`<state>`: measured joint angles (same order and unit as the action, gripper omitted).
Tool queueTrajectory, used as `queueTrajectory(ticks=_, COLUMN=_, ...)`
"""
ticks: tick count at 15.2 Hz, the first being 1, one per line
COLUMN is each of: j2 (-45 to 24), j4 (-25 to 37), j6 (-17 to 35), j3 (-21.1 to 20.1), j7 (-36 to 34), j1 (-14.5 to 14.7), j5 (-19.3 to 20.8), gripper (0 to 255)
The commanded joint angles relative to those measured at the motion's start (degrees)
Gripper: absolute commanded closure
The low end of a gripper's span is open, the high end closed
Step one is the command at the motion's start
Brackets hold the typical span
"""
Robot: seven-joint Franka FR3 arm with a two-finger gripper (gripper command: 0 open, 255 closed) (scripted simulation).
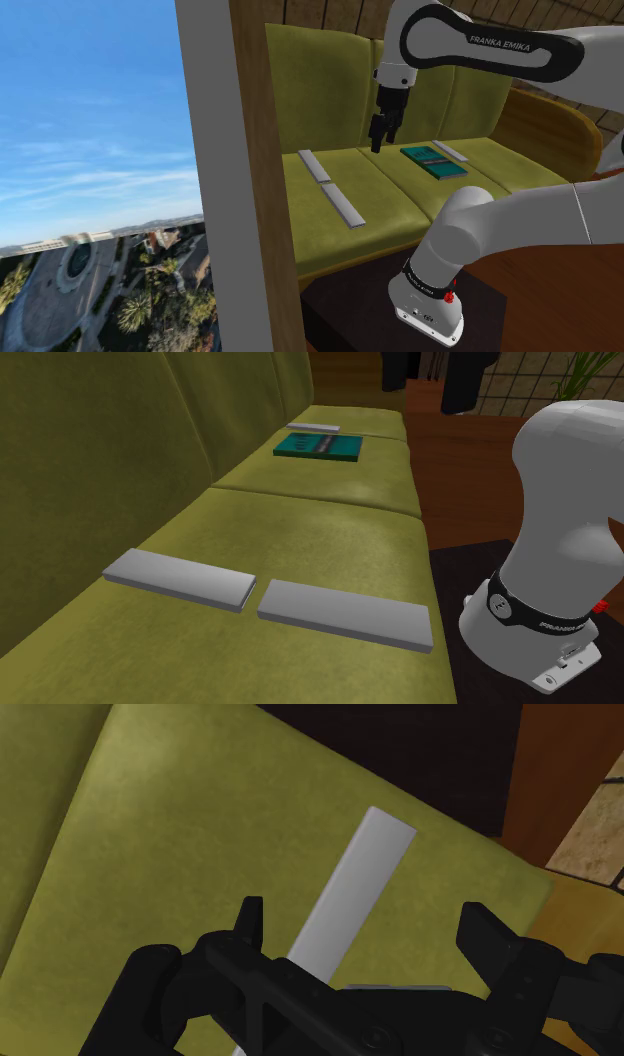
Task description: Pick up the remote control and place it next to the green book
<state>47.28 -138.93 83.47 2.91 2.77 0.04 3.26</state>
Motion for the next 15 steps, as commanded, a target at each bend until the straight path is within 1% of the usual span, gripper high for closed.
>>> queueTrajectory(ticks=1, j2=0.0, j4=0.0, j6=0.0, j3=0.0, j7=0.0, j1=0.0, j5=0.0, gripper=0)
queueTrajectory(ticks=8, j2=-10.25, j4=-2.57, j6=15.87, j3=0.58, j7=-3.0, j1=-1.24, j5=0.35, gripper=0)
queueTrajectory(ticks=15, j2=-23.37, j4=-0.9, j6=30.38, j3=1.38, j7=-5.76, j1=-2.37, j5=0.65, gripper=0)
